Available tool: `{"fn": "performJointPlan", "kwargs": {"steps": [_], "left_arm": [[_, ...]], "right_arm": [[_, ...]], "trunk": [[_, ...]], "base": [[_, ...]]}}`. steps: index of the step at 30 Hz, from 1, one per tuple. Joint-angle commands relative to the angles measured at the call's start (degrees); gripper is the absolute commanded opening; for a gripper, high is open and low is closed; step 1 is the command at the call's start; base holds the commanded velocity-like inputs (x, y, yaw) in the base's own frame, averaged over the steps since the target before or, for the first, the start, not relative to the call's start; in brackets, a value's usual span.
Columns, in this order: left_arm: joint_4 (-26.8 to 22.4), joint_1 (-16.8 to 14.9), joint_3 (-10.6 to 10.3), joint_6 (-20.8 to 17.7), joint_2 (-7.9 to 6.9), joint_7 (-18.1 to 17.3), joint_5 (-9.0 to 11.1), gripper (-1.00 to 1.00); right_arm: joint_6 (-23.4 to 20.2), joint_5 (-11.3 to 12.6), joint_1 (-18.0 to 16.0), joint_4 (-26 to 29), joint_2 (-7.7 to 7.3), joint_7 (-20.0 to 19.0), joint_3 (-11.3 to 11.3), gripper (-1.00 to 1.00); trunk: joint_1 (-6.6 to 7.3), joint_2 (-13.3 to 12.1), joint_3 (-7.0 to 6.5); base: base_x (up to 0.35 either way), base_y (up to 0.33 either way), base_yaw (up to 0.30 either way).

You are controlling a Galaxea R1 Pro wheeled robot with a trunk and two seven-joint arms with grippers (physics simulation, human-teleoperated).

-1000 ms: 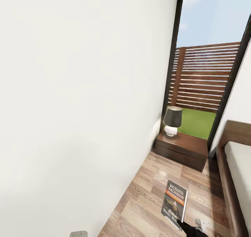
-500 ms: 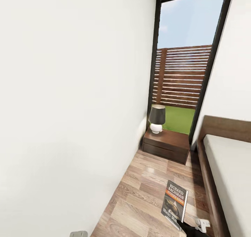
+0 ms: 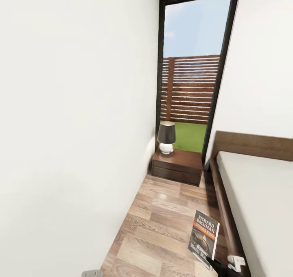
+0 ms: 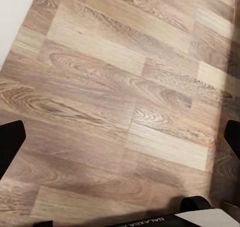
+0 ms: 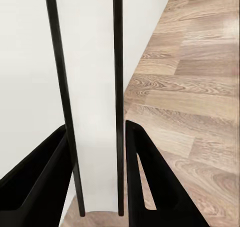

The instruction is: In the bedroom, move the book from the bed onto either nightstand, and place the two sandals side by side next to the bed.

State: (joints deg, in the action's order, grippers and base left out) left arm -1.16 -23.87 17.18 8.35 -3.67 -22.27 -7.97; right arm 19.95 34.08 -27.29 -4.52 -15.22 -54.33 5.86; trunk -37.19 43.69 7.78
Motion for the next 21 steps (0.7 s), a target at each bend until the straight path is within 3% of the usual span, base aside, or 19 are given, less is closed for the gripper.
{"fn": "performJointPlan", "kwargs": {"steps": [1,11,21], "left_arm": [[0.04,-0.04,0.48,0.27,-0.03,-0.14,-0.6,1.0],[0.05,-0.04,0.48,0.27,-0.03,-0.14,-0.58,1.0],[0.04,-0.04,0.48,0.27,-0.03,-0.14,-0.58,1.0]], "right_arm": [[0.35,0.55,-0.14,-0.22,0.02,-0.25,0.29,-1.0],[0.36,0.55,-0.14,-0.22,0.02,-0.26,0.29,-1.0],[0.36,0.55,-0.14,-0.22,0.05,-0.28,0.32,-1.0]], "trunk": [[-0.02,0.08,0.09],[-0.02,0.08,0.09],[-0.02,0.08,0.09]], "base": [[0.0,0.0,-0.284],[0.012,0.0,-0.258],[0.296,0.0,-0.022]]}}
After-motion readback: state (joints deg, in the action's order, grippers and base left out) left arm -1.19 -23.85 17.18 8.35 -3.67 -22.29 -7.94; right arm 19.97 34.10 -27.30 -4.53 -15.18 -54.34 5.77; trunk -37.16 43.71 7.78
